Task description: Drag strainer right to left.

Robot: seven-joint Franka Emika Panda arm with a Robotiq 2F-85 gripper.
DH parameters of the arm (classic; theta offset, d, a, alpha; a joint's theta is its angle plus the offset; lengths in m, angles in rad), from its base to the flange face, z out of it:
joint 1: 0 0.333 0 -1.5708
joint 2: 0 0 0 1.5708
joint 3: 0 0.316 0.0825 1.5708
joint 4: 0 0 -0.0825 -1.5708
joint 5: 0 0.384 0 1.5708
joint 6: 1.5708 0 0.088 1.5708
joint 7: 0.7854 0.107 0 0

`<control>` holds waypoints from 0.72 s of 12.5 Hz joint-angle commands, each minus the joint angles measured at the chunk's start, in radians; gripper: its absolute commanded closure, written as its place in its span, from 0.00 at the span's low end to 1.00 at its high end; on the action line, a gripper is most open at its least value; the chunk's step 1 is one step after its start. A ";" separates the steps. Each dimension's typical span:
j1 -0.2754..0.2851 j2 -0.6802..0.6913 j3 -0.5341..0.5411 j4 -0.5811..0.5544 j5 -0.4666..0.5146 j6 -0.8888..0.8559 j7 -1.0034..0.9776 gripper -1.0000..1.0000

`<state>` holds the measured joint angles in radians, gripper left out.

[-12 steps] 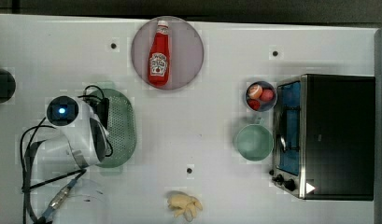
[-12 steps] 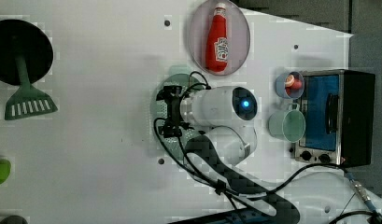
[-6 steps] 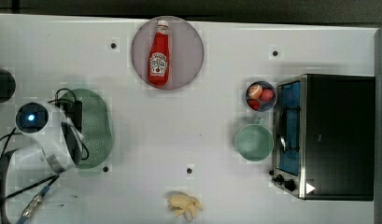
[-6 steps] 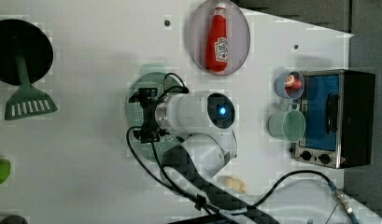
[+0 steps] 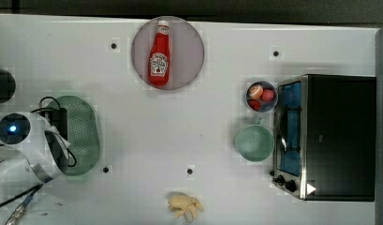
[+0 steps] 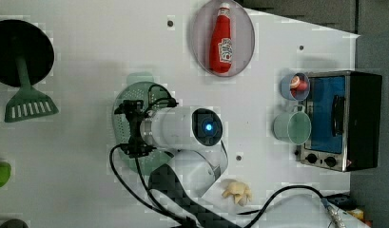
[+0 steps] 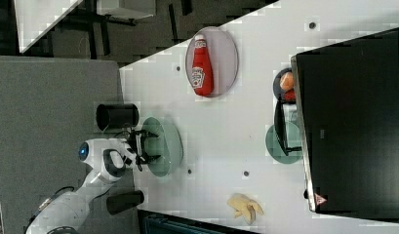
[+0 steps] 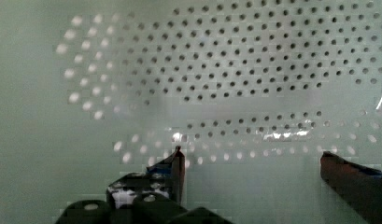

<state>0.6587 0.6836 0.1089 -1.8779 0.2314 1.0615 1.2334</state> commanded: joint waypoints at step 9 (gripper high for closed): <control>-0.031 -0.370 -0.297 -0.013 -0.092 -0.351 -0.502 0.00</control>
<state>0.6865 0.4346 -0.1349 -1.9395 0.1312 0.7476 0.9189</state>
